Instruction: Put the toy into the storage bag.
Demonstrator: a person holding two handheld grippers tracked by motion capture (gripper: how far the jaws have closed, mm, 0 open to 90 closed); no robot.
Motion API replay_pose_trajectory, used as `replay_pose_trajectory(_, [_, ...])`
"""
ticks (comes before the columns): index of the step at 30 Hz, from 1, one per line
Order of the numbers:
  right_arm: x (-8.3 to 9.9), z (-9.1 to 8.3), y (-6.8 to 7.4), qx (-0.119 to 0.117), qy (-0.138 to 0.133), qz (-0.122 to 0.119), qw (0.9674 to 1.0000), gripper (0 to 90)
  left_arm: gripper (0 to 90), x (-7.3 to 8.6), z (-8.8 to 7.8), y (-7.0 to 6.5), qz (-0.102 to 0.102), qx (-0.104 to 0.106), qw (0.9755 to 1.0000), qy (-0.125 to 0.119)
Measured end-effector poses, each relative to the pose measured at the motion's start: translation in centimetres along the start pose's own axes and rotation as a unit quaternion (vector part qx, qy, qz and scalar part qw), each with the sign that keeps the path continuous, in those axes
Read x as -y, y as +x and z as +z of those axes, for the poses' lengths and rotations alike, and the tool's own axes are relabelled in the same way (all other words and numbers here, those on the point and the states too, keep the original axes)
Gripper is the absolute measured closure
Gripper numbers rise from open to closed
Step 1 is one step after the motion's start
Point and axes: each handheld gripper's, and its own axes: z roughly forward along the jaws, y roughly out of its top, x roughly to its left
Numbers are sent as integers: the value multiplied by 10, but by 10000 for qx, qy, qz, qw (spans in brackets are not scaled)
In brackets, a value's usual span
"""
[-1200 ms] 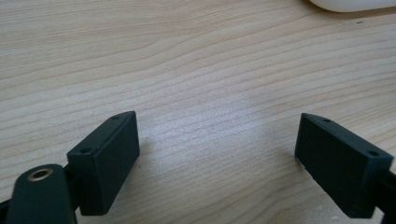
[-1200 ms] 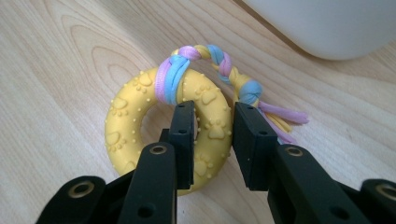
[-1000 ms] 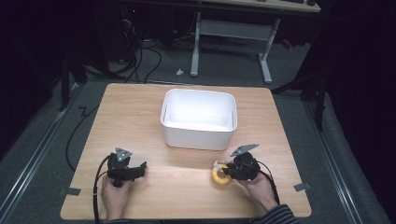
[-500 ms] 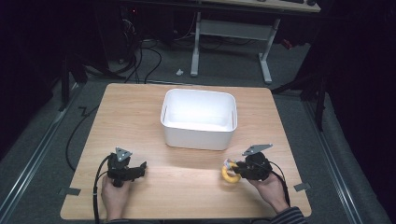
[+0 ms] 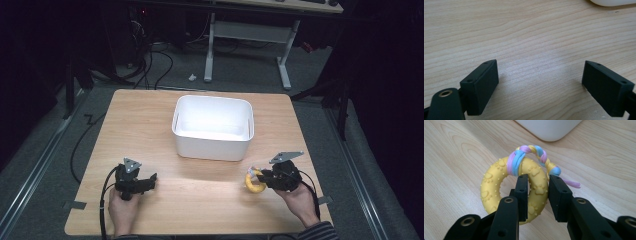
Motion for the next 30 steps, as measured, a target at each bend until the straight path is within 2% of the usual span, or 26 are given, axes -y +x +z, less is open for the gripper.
replay_pose_trajectory(10, [-2,-20,-11,55,-83,100,9999,706,142,0,0,0,0,2,10000,-1])
replay_pose_trajectory(23, [-11,-41,-16,248,-249,4,9994,716,142,0,0,0,-2,1,10000,-1])
replay_pose_trajectory(30, [-16,-48,-20,206,-333,23,9992,716,142,0,0,0,2,-1,10000,1])
